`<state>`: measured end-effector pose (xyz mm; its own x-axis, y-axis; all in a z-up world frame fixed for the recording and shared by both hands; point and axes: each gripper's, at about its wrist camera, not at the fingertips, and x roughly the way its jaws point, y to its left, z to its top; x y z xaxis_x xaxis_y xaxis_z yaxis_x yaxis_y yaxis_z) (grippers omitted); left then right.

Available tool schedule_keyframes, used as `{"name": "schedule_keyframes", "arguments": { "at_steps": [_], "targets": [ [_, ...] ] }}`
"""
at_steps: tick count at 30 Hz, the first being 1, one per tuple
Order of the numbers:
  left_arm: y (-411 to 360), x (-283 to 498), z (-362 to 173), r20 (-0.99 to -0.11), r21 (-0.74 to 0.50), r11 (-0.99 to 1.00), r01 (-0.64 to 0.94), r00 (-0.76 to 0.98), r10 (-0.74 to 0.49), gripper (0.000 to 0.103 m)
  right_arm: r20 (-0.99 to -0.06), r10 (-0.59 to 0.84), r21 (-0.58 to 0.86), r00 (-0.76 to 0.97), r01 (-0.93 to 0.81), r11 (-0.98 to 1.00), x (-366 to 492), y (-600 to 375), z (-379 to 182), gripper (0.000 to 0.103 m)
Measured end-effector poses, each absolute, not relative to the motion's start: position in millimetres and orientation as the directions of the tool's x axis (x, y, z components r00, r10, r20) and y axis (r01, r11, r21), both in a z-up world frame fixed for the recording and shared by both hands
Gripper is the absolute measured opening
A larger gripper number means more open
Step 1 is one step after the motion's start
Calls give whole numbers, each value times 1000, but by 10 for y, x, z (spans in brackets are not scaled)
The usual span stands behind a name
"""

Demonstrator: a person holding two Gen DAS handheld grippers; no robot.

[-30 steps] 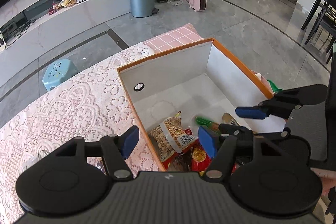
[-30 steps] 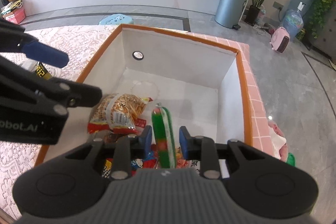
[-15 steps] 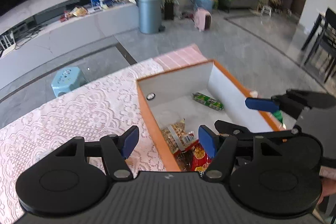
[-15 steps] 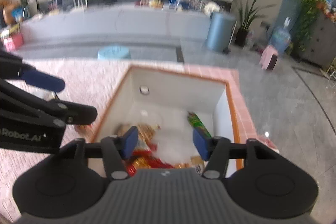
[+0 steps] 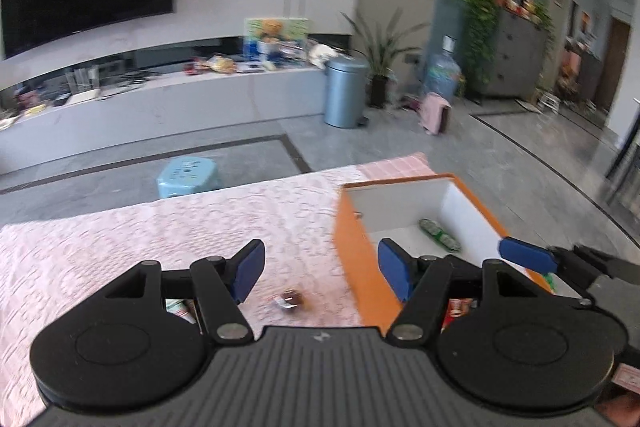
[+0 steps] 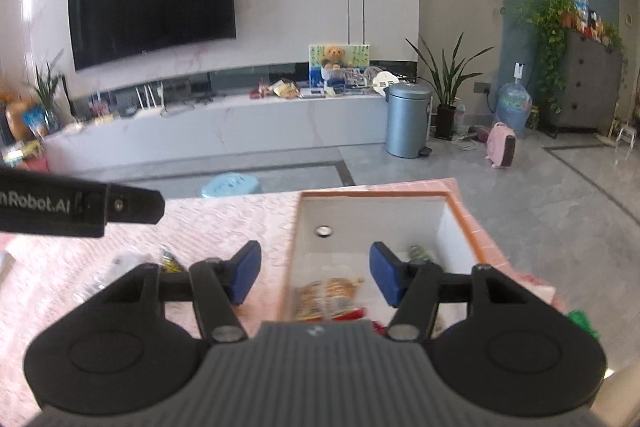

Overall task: Organize snacks
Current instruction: 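Withdraw both tools from the box back to the remaining snacks, then grasp the white-green packet with left tool while right tool grasps the clear brown-snack bag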

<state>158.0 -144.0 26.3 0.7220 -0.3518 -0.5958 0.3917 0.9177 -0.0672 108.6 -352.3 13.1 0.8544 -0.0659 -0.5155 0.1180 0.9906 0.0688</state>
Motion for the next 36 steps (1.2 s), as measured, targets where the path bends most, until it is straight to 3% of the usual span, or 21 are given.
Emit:
{"name": "schedule_keyframes", "arguments": {
  "at_steps": [6, 12, 36],
  "targets": [
    [-991, 1400, 182, -584, -95, 957, 273, 764, -276, 76, -464, -4, 174, 886, 96, 980, 897, -3165, 84, 61],
    [-579, 1412, 27, -618, -152, 969, 193, 747, -246, 76, -475, 57, 203, 878, 46, 978, 912, -2857, -18, 61],
    [119, 2006, -670, -737, -207, 976, 66, 646, -200, 76, -576, 155, 88, 802, -127, 988, 1929, -2077, -643, 63]
  ]
}}
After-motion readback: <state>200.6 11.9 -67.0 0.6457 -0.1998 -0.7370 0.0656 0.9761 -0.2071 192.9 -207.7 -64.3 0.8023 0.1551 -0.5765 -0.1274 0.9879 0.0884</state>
